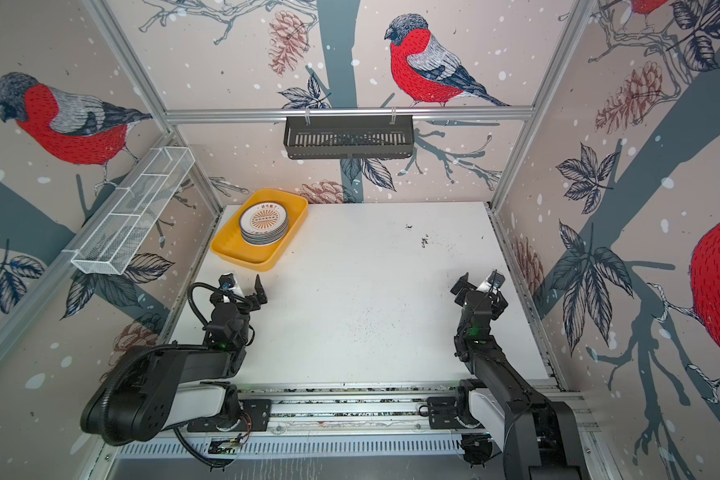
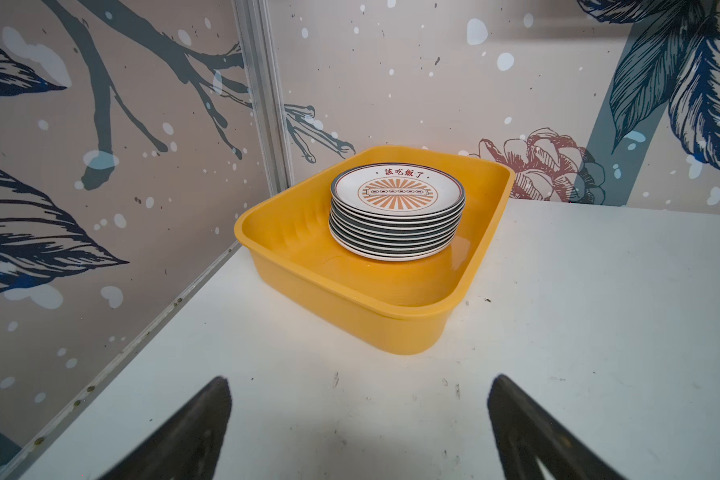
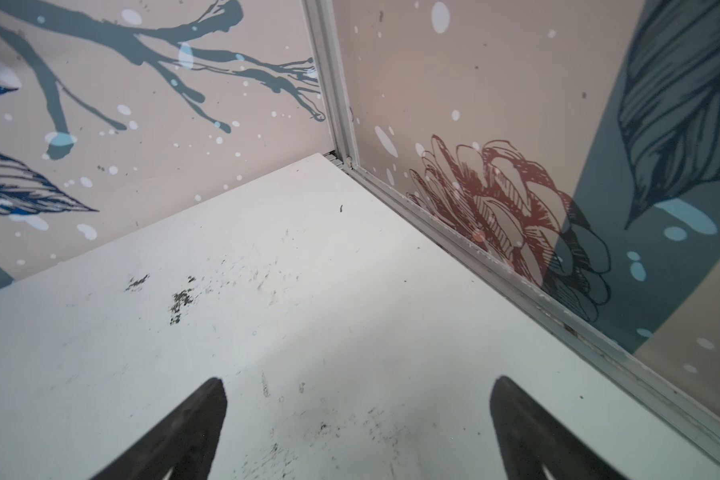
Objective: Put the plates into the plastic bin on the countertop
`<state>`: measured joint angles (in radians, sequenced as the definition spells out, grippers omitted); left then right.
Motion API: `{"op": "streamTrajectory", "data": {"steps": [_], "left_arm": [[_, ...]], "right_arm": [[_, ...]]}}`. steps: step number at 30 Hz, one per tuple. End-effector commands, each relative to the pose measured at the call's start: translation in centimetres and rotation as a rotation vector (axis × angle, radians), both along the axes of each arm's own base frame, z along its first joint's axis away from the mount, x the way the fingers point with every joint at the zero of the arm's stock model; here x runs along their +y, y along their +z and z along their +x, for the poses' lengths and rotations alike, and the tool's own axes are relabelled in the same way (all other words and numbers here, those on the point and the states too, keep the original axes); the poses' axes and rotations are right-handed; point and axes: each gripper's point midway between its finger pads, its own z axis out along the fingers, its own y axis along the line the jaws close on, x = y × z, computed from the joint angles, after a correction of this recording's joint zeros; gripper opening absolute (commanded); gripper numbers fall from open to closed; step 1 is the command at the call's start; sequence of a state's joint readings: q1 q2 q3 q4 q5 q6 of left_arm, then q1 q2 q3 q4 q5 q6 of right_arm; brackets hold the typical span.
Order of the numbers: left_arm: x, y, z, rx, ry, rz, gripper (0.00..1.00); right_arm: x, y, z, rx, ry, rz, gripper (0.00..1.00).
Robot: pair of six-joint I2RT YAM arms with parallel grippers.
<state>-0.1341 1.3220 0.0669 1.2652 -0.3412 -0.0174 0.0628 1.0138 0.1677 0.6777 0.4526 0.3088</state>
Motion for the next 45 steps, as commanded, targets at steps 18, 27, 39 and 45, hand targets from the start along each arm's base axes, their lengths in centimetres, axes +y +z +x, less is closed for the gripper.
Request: {"op": "streamTrajectory", "data": {"steps": [18, 27, 39, 45], "left_arm": [[-0.4, 0.6, 2.2, -0.074, -0.024, 0.057, 0.96], [0.0, 0.2, 3.3, -0.038, -0.036, 0.033, 0.96], [0.0, -0.4, 4.4, 0.005, -0.036, 0.027, 0.96], [0.1, -0.5, 4.6, 0.018, -0.034, 0.019, 0.96]], "right_arm": [[4.1, 1.5, 3.9, -0.098, 0.212, -0.191, 0.99], [3.4, 1.7, 3.4, -0.170, 0.199, -0.220, 0.99], [3.1, 0.3, 3.9, -0.155, 0.211, -0.190, 0.99], [3.4, -0.3, 4.9, -0.118, 0.250, -0.184, 1.00]]}}
